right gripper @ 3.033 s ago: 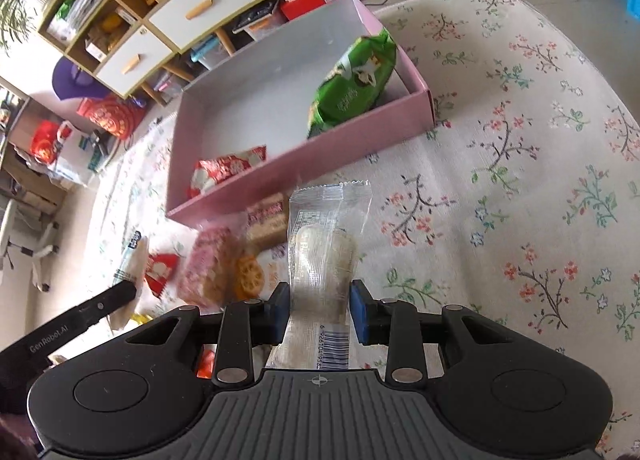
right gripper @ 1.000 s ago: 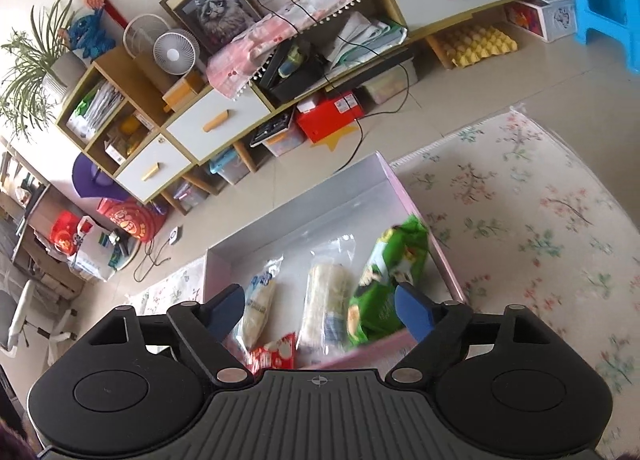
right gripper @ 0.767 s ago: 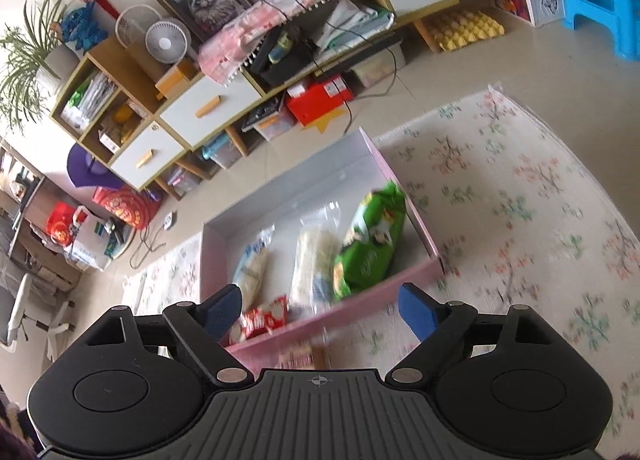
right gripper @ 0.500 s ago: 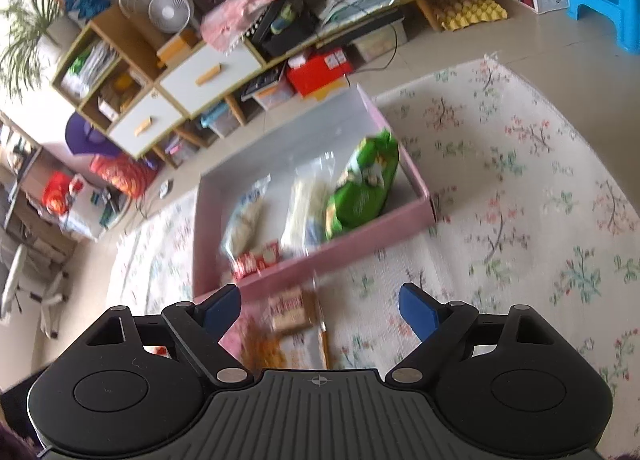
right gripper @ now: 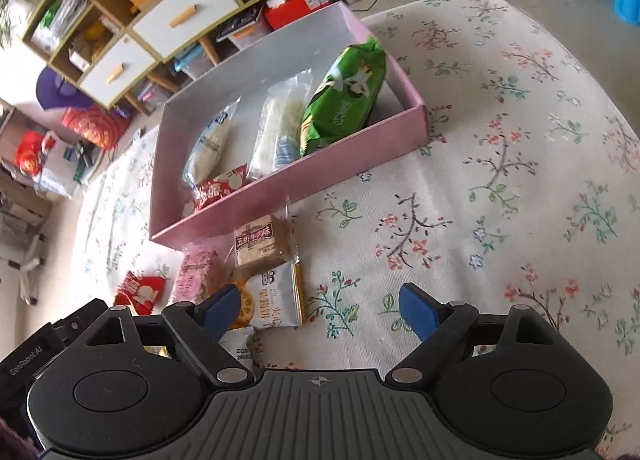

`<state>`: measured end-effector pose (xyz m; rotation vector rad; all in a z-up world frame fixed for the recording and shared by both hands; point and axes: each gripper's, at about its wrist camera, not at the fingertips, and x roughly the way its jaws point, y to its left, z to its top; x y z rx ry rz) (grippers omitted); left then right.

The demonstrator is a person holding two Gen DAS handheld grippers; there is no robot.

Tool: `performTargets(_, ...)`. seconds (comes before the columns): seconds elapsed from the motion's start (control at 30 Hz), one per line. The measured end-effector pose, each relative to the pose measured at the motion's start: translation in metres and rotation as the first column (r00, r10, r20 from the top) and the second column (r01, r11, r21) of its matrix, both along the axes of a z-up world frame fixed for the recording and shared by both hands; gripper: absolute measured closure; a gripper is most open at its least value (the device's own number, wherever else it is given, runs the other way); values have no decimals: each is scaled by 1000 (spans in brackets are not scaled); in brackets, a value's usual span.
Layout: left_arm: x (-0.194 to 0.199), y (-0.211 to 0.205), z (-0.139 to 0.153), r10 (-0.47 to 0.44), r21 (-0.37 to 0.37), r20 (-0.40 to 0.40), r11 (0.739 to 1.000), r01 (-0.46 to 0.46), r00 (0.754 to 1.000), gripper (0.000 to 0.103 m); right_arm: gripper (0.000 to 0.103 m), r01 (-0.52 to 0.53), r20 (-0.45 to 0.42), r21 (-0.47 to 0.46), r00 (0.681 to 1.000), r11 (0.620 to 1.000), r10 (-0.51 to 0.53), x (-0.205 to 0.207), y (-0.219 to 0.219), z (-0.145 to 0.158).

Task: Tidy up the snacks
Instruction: 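Return the left tool to the pile and grasp the pink pastry packet, then grasp the brown square biscuit packet with the right tool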

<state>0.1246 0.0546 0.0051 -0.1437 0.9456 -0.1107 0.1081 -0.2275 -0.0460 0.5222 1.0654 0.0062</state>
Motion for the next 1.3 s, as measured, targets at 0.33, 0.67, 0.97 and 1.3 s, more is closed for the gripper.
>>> performTargets(0.33, 5, -46, -14, -90, -88, -59, 993, 85, 994, 7, 15, 80, -29, 45, 997, 996, -78, 19, -11, -8)
performTargets(0.67, 17, -69, -29, -148, -65, -103, 988, 141, 984, 49, 15, 89, -45, 52, 995, 995, -87, 38, -7, -18)
performTargets(0.97, 21, -54, -22, -131, -98, -107, 988, 121, 986, 69, 15, 16, -9, 40, 1000, 999, -15, 47, 11, -21)
performTargets(1.3, 19, -34, -9, -98, -89, -81, 992, 91, 992, 69, 15, -77, 63, -80, 995, 994, 82, 50, 50, -27)
